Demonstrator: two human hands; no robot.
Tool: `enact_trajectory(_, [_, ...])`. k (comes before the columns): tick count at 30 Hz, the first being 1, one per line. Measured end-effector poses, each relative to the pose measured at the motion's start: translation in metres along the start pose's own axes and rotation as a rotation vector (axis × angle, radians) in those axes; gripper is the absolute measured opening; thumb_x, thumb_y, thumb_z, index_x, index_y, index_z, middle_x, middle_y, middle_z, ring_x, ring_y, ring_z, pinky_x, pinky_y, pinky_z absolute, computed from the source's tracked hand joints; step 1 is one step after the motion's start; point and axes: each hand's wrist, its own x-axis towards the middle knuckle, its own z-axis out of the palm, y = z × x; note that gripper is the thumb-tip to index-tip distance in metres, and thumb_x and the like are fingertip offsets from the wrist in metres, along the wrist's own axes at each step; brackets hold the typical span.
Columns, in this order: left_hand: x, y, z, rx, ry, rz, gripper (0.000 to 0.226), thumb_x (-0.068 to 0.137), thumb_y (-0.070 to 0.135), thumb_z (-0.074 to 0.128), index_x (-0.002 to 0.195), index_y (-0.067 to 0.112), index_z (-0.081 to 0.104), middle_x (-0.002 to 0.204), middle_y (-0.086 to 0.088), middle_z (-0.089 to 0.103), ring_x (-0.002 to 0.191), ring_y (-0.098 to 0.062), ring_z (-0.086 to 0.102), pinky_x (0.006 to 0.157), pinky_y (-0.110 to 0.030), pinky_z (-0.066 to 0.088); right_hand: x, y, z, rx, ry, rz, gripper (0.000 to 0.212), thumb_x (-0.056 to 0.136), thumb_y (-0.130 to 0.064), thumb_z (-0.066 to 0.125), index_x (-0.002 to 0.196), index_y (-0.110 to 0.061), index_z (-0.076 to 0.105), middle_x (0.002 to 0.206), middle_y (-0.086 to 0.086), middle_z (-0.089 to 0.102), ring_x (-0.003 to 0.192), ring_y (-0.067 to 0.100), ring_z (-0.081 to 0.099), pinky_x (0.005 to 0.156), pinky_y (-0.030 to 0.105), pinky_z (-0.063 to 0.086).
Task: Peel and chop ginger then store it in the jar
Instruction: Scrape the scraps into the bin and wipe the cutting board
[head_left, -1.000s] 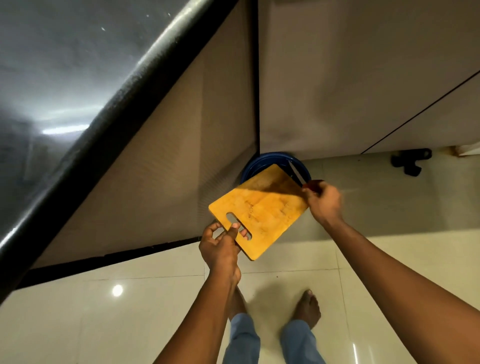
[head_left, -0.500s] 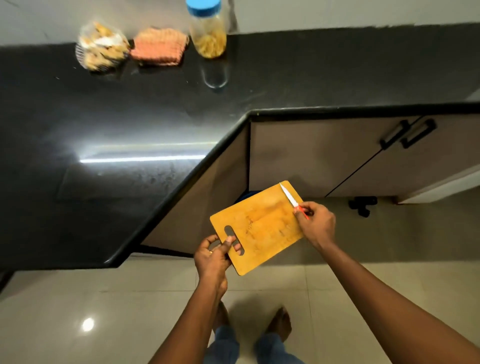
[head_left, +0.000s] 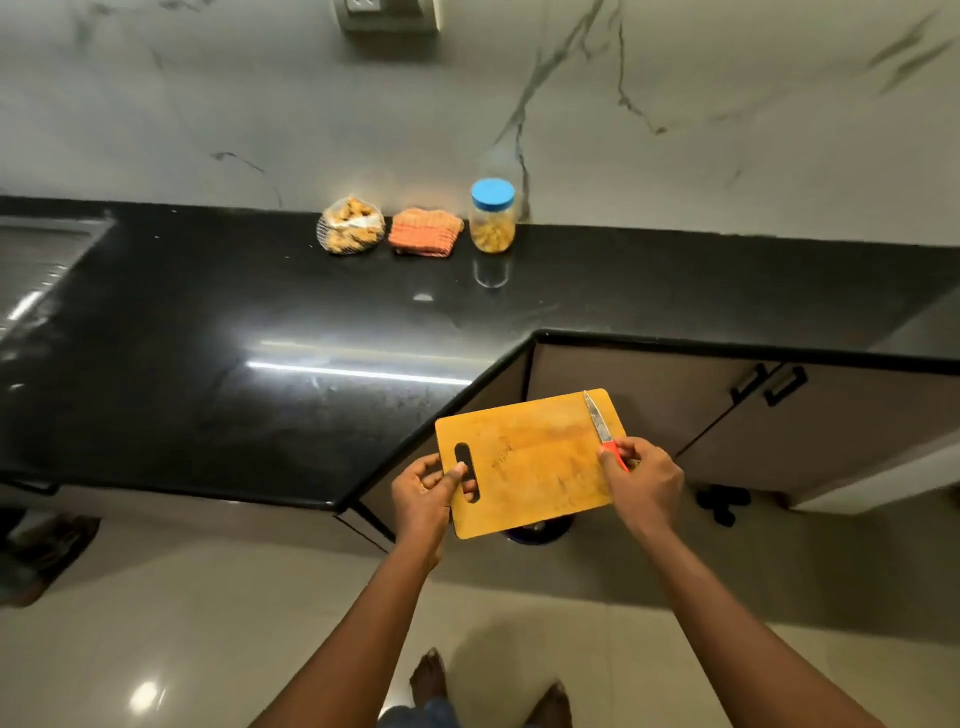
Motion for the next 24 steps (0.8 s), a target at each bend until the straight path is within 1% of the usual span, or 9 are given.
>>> enact_trajectory(2, [0.006,0.016,-0.013,0.039,0.039,0.041,0.022,0.087,0.008,0.071,0.104,0.019,0.062,0.083,-0.002,0.074,0.069,-0.015,0.073,0.055,-0.022,0.056,0.000,-0.024,0.003,0.001,0.001,-0.034,0.028,0.087,-0.033,0.073,0.107,-0.013,0.074,0.097,0.004,0.072,0.084,0.017,0.062,0.067,0.025,0.047])
enact_trajectory(6, [0.030,0.047,-0.049,0.213,0.108,0.173,0.028,0.087,0.022,0.073,0.114,0.016,0.069,0.085,0.000,0.074,0.072,-0.016,0.072,0.067,-0.031,0.059,-0.002,-0.078,0.020,0.002,-0.025,-0.110,0.026,0.087,-0.032,0.072,0.105,-0.013,0.074,0.094,0.003,0.071,0.081,0.016,0.061,0.068,0.027,0.050])
enact_trajectory(9, [0.057,0.079,-0.089,0.408,0.209,0.307,0.031,0.086,0.034,0.071,0.113,0.018,0.072,0.080,0.008,0.069,0.074,-0.008,0.063,0.066,-0.023,0.048,-0.004,-0.119,0.048,-0.006,-0.062,-0.174,0.026,0.086,-0.039,0.070,0.102,-0.019,0.075,0.089,-0.003,0.070,0.079,0.013,0.062,0.067,0.030,0.054])
enact_trajectory(12, [0.094,0.104,-0.127,0.505,0.250,0.357,0.032,0.084,0.039,0.072,0.108,0.016,0.074,0.082,0.005,0.068,0.078,-0.016,0.063,0.069,-0.025,0.045,-0.009,-0.159,0.081,-0.017,-0.083,-0.200,0.025,0.084,-0.044,0.069,0.098,-0.024,0.075,0.083,-0.008,0.068,0.075,0.010,0.062,0.065,0.034,0.058])
enact_trajectory(14, [0.124,0.119,-0.152,0.531,0.242,0.354,0.024,0.084,0.039,0.071,0.095,0.019,0.076,0.076,0.004,0.066,0.075,-0.020,0.063,0.063,-0.026,0.040,-0.014,-0.187,0.106,-0.018,-0.073,-0.209,0.023,0.083,-0.042,0.071,0.096,-0.023,0.075,0.080,-0.008,0.068,0.071,0.010,0.062,0.062,0.033,0.058])
enact_trajectory(16, [0.151,0.133,-0.170,0.563,0.218,0.348,0.019,0.084,0.039,0.070,0.091,0.022,0.076,0.078,0.002,0.067,0.075,-0.019,0.061,0.062,-0.025,0.039,-0.016,-0.210,0.126,-0.020,-0.051,-0.198,0.022,0.083,-0.041,0.071,0.094,-0.023,0.076,0.076,-0.007,0.069,0.068,0.012,0.063,0.061,0.032,0.058])
enact_trajectory(18, [0.178,0.146,-0.186,0.596,0.191,0.356,0.018,0.084,0.040,0.069,0.092,0.025,0.076,0.082,0.001,0.067,0.078,-0.019,0.061,0.065,-0.027,0.044,-0.016,-0.228,0.148,-0.026,-0.034,-0.181,0.020,0.083,-0.041,0.070,0.090,-0.023,0.077,0.072,-0.007,0.068,0.066,0.013,0.063,0.061,0.033,0.058])
enact_trajectory(20, [0.202,0.158,-0.195,0.622,0.155,0.353,0.018,0.085,0.039,0.069,0.091,0.023,0.076,0.078,0.002,0.064,0.078,-0.021,0.060,0.069,-0.032,0.049,-0.015,-0.243,0.164,-0.038,-0.024,-0.166,0.019,0.084,-0.040,0.070,0.087,-0.023,0.076,0.072,-0.008,0.068,0.067,0.013,0.062,0.062,0.034,0.058])
enact_trajectory(24, [0.240,0.174,-0.200,0.641,0.103,0.344,0.018,0.086,0.039,0.068,0.091,0.024,0.076,0.076,0.005,0.063,0.078,-0.020,0.059,0.067,-0.031,0.046,-0.004,-0.260,0.187,-0.084,-0.025,-0.134,0.020,0.085,-0.041,0.070,0.091,-0.023,0.076,0.078,-0.006,0.069,0.070,0.014,0.062,0.064,0.033,0.058])
